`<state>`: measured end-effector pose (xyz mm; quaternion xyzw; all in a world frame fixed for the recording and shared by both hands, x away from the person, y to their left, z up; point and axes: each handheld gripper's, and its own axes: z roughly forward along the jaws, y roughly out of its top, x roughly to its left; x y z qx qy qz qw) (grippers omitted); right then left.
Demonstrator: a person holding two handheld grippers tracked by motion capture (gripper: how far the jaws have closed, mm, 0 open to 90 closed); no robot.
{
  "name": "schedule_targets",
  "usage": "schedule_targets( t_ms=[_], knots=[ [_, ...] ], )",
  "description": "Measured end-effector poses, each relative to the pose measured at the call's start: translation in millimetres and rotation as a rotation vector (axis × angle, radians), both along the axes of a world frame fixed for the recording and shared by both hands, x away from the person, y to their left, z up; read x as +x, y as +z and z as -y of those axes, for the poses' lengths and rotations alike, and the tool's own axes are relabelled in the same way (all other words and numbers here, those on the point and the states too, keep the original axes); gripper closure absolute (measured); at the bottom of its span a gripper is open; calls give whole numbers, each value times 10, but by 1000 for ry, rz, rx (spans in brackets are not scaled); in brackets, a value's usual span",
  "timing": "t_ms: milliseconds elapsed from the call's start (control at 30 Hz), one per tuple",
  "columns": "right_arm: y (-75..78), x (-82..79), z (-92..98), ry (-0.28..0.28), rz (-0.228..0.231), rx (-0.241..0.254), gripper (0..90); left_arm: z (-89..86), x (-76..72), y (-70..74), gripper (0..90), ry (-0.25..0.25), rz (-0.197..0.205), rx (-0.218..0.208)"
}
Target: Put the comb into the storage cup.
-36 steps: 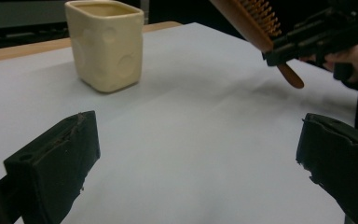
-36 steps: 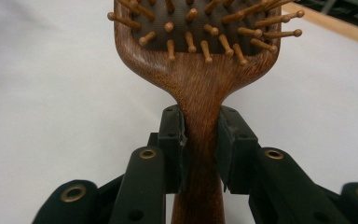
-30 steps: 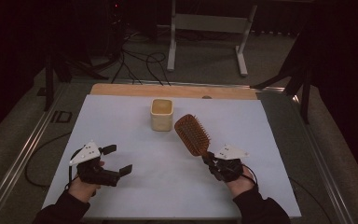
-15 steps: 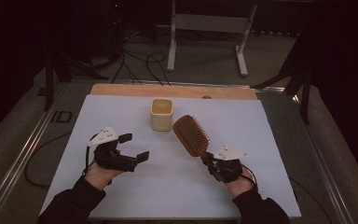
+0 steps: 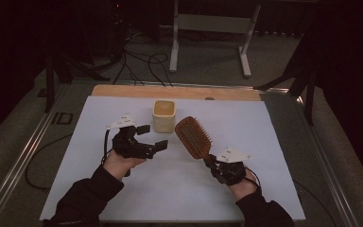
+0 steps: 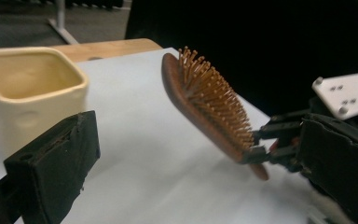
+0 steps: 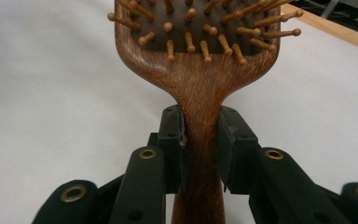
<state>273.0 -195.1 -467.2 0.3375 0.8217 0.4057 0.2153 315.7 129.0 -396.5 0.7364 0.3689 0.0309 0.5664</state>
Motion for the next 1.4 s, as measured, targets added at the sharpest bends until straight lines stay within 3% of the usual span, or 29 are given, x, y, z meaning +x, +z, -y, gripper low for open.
schedule_targets(
  t_ms=[267, 533, 833, 933, 1133, 1200, 1233, 1400],
  knots=[
    [8, -4, -8, 2, -12, 10, 733, 220, 180, -122, 2, -27, -132, -103],
    [13, -6, -7, 12, -10, 8, 733, 435, 315, -272, 3, -34, -230, -188],
    [16, -10, -8, 19, -9, 7, 733, 585, 412, -447, 4, -18, -291, -217],
    [14, -10, -9, 19, -13, 12, 733, 624, 440, -485, 24, -3, -291, -213],
    [8, -17, -26, 28, -9, 5, 733, 661, 517, -535, 47, 31, -340, -268],
    [6, -17, -28, 29, -10, 7, 733, 667, 535, -537, 65, 26, -347, -268],
    [7, -17, -28, 32, -10, 5, 733, 668, 546, -526, 86, 28, -362, -249],
    [1, -12, -31, 38, -16, 3, 733, 682, 561, -532, 165, 44, -386, -275]
  ],
)
